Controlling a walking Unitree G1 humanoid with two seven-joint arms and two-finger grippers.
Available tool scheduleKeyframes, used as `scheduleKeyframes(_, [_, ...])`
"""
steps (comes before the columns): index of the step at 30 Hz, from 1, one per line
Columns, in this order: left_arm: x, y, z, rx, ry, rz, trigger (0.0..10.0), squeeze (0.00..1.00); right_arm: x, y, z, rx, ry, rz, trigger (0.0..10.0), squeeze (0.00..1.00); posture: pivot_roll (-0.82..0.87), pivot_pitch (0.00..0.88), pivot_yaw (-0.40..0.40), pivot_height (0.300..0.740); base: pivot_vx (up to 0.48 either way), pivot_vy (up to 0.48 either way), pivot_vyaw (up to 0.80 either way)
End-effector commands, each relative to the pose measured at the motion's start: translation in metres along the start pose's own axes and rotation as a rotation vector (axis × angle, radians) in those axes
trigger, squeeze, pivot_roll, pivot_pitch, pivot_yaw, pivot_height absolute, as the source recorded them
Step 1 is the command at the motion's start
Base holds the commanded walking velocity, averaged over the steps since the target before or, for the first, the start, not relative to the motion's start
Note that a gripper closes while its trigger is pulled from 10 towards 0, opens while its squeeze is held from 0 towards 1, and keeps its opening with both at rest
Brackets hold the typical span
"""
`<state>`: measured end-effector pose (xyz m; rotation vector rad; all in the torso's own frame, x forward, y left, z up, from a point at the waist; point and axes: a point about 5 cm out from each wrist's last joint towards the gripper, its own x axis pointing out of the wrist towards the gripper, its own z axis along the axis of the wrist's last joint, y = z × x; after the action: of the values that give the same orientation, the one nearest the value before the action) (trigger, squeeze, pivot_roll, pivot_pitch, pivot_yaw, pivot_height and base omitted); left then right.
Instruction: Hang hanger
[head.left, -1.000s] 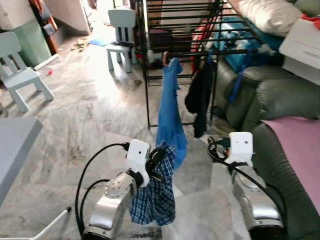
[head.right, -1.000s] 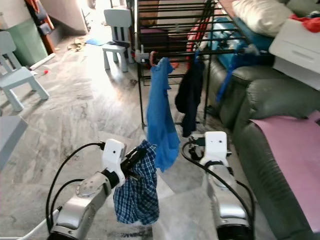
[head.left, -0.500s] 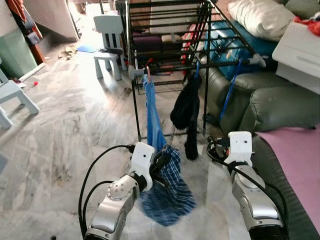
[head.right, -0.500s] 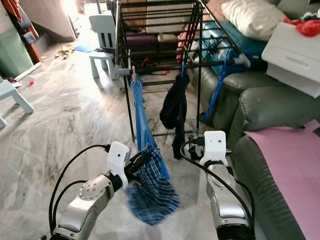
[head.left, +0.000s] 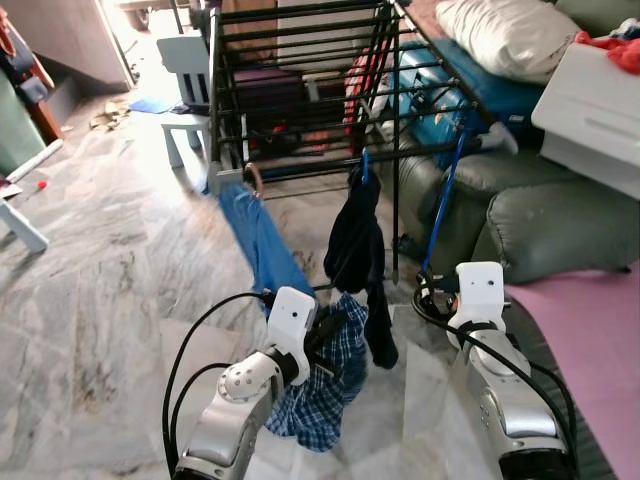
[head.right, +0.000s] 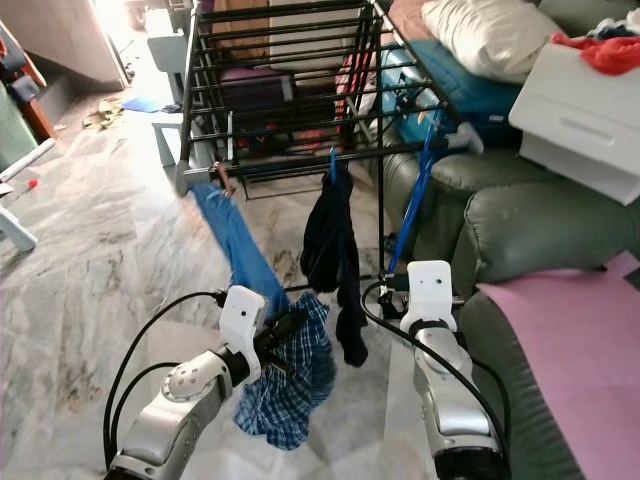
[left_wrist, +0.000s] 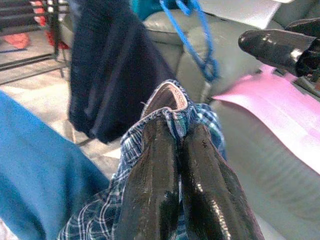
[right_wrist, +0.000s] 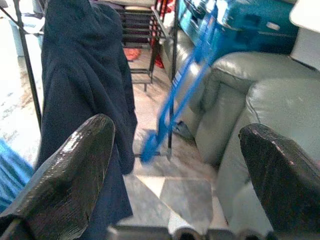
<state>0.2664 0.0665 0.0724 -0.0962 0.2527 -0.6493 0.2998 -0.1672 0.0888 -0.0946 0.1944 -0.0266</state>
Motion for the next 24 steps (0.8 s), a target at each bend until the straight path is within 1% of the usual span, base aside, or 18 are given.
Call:
scheduleKeyframes(1, [-0.004,0.007,0.002,0.015,-0.007,0.031,10.0,0.0,0.001,0.01,0.004,0.002,-0.016,0.035,10.0,0.0,-0.04,0.046,0.02,0.74,0.416,0.0,0.0])
scheduleKeyframes(6, [-0.004,0.008,0.001,0.012,-0.003,0.045,10.0,0.0,0.002,0.009,0.004,-0.001,-0.014,0.033,10.0,0.0,-0.04,0.046,0.02,0.74,0.056,0.0,0.0])
scheduleKeyframes(10, [-0.005,0.01,0.001,0.018,-0.003,0.049,10.0,0.0,0.006,0.01,0.006,-0.029,-0.02,0.046,10.0,0.0,-0.04,0.047,0.025,0.74,0.0,0.0,0.0])
scheduleKeyframes(13, [-0.007,0.011,0.001,0.023,0.002,0.049,10.0,0.0,0.014,0.01,0.014,-0.034,-0.039,0.021,10.0,0.0,-0.04,0.05,0.023,0.74,0.0,0.0,0.0])
scheduleKeyframes(19, [-0.007,0.011,0.0,0.023,0.009,0.053,10.0,0.0,0.023,0.012,0.022,-0.053,-0.049,0.002,10.0,0.0,-0.03,0.048,0.019,0.74,0.0,0.0,0.0])
scheduleKeyframes(21, [-0.007,0.011,-0.001,0.024,0.012,0.054,10.0,0.0,0.026,0.013,0.023,-0.051,-0.045,0.002,10.0,0.0,-0.02,0.047,0.018,0.74,0.0,0.0,0.0])
scheduleKeyframes(22, [-0.007,0.011,-0.001,0.026,0.014,0.054,10.0,0.0,0.031,0.015,0.024,-0.037,-0.019,0.001,10.0,0.0,-0.02,0.047,0.018,0.74,0.0,0.0,0.0])
scheduleKeyframes(23, [-0.007,0.011,-0.001,0.026,0.014,0.054,10.0,0.0,0.031,0.015,0.024,-0.037,-0.019,0.001,10.0,0.0,-0.02,0.047,0.018,0.74,0.0,0.0,0.0])
scheduleKeyframes(24, [-0.006,0.01,0.0,0.03,0.015,0.054,10.0,0.0,0.035,0.016,0.026,-0.028,-0.001,-0.011,10.0,0.0,-0.02,0.048,0.017,0.74,0.0,0.0,0.0])
